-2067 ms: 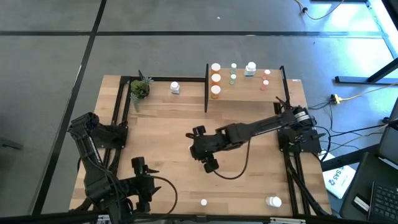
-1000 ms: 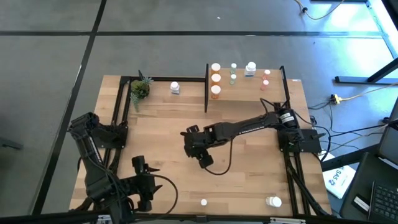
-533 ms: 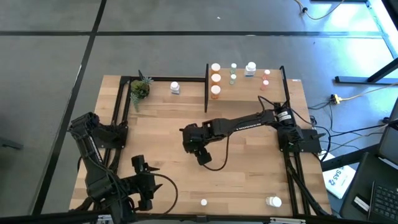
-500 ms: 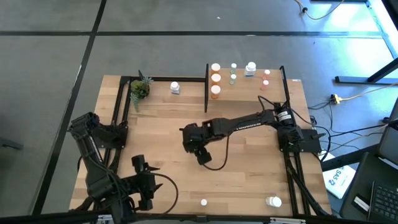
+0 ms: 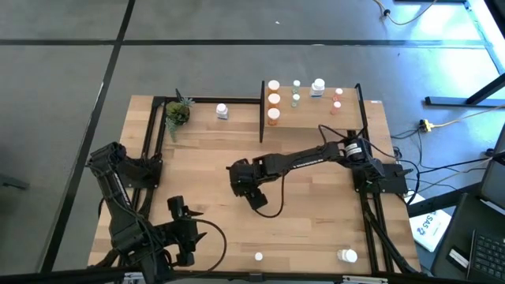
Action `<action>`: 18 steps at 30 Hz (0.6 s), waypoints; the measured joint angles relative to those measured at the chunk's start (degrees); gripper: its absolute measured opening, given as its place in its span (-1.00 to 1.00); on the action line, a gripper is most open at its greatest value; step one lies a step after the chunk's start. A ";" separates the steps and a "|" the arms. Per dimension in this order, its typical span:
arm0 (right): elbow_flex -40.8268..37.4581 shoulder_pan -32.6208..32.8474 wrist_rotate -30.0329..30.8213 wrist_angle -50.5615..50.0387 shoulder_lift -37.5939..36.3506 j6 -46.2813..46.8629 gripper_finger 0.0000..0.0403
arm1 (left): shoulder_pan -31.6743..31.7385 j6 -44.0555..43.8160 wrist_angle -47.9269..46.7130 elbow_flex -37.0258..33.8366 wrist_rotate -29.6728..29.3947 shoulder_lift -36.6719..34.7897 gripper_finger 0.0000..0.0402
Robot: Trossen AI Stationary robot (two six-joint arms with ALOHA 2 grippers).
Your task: Pick and place medicine bottles onto shelf by color
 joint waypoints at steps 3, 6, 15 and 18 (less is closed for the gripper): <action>-0.19 0.04 0.72 -0.11 0.37 -0.39 0.00 | 0.00 0.01 -0.02 0.00 0.05 0.00 0.27; -0.14 0.07 0.75 0.14 0.15 -0.45 0.00 | 0.00 0.01 -0.02 0.00 0.06 0.00 0.27; -0.14 0.04 0.93 -0.79 0.15 0.96 0.00 | 0.09 -0.21 -0.02 0.00 -0.01 0.00 0.27; -0.14 0.04 0.94 -1.76 0.15 1.84 0.00 | 0.30 -1.82 -0.29 0.00 -0.06 0.00 0.27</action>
